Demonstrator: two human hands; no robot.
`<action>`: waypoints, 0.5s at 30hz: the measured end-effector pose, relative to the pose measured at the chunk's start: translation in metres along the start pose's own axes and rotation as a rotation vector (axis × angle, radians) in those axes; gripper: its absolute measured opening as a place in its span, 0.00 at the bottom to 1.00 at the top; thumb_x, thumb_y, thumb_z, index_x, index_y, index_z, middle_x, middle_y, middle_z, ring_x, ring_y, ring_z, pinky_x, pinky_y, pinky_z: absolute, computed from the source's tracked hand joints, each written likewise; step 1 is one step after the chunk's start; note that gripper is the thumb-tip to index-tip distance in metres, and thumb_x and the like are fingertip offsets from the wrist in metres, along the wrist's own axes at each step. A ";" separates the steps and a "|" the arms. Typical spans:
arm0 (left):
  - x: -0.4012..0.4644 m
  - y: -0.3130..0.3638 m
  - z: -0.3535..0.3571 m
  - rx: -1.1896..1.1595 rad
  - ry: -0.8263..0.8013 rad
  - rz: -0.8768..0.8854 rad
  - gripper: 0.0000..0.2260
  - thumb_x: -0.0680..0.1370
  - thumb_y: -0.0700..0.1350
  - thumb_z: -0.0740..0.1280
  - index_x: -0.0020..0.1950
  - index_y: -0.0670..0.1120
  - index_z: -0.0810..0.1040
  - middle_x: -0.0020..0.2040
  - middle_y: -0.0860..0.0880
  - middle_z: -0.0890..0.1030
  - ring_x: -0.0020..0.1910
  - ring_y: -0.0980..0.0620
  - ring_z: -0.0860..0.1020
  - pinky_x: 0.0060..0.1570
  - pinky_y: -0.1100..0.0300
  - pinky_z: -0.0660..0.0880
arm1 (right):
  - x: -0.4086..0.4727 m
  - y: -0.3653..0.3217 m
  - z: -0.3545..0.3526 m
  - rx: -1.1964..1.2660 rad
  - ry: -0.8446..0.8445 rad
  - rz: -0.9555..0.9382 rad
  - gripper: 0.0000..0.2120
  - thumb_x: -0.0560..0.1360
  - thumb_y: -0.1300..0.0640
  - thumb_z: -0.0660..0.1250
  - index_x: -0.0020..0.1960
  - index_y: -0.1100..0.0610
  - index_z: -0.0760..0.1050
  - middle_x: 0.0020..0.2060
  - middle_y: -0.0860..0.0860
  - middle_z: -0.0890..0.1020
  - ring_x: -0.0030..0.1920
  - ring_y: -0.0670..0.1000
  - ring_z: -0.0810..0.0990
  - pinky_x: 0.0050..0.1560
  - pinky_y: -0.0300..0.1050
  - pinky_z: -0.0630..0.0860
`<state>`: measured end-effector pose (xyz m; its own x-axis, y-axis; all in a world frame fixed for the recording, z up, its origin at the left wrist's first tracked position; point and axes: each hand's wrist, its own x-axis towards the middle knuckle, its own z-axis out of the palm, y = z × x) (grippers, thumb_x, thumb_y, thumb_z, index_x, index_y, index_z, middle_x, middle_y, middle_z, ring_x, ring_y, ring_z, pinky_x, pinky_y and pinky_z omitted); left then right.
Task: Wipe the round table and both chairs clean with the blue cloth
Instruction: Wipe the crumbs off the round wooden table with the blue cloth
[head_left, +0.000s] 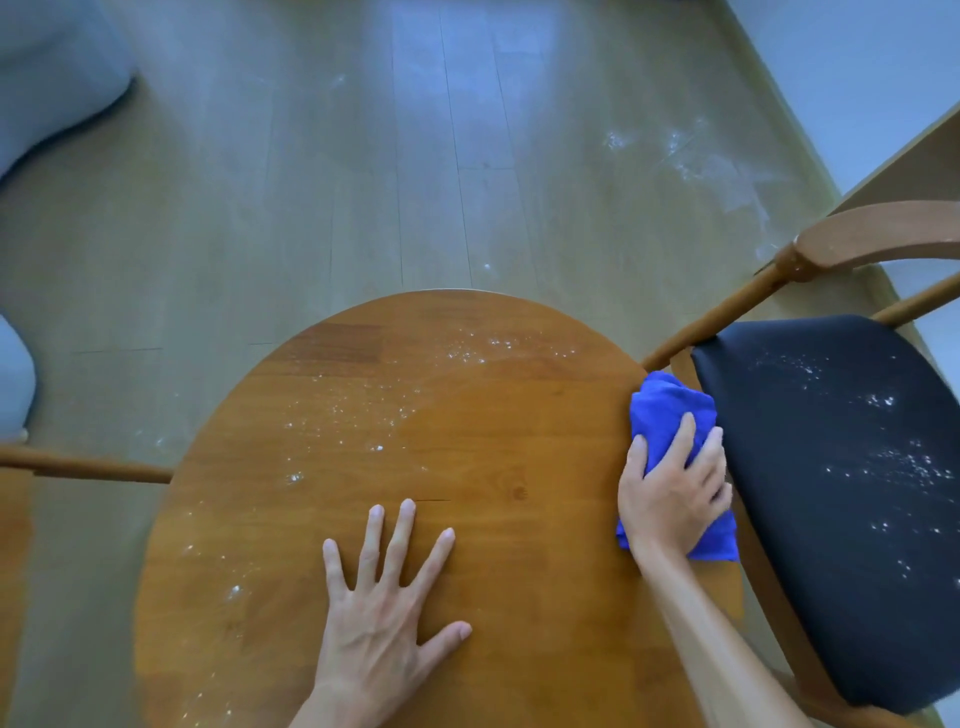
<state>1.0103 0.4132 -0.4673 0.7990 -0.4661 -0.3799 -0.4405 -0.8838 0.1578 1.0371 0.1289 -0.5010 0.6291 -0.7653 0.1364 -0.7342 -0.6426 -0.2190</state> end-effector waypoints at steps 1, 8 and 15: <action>0.001 -0.001 0.002 0.000 0.011 0.004 0.36 0.69 0.72 0.54 0.73 0.55 0.65 0.73 0.40 0.67 0.71 0.36 0.64 0.56 0.25 0.67 | 0.006 -0.015 0.004 0.017 -0.003 0.026 0.28 0.78 0.45 0.56 0.73 0.59 0.63 0.72 0.65 0.64 0.69 0.66 0.66 0.64 0.67 0.63; 0.007 -0.007 0.016 -0.002 0.026 0.005 0.38 0.67 0.73 0.56 0.72 0.56 0.66 0.74 0.41 0.67 0.71 0.36 0.66 0.58 0.25 0.65 | -0.005 -0.153 0.035 0.062 -0.147 -0.312 0.29 0.79 0.44 0.57 0.76 0.56 0.59 0.75 0.63 0.58 0.74 0.62 0.60 0.69 0.64 0.57; 0.008 -0.009 0.012 -0.053 0.020 0.004 0.36 0.65 0.72 0.57 0.69 0.56 0.70 0.70 0.42 0.72 0.71 0.39 0.63 0.64 0.32 0.52 | -0.083 -0.201 0.036 0.214 -0.330 -0.972 0.26 0.75 0.44 0.64 0.71 0.52 0.69 0.73 0.58 0.66 0.71 0.59 0.67 0.70 0.61 0.62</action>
<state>1.0155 0.4184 -0.4826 0.8058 -0.4698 -0.3606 -0.4219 -0.8827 0.2072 1.1416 0.3235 -0.5027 0.9858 0.1464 0.0819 0.1653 -0.9305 -0.3268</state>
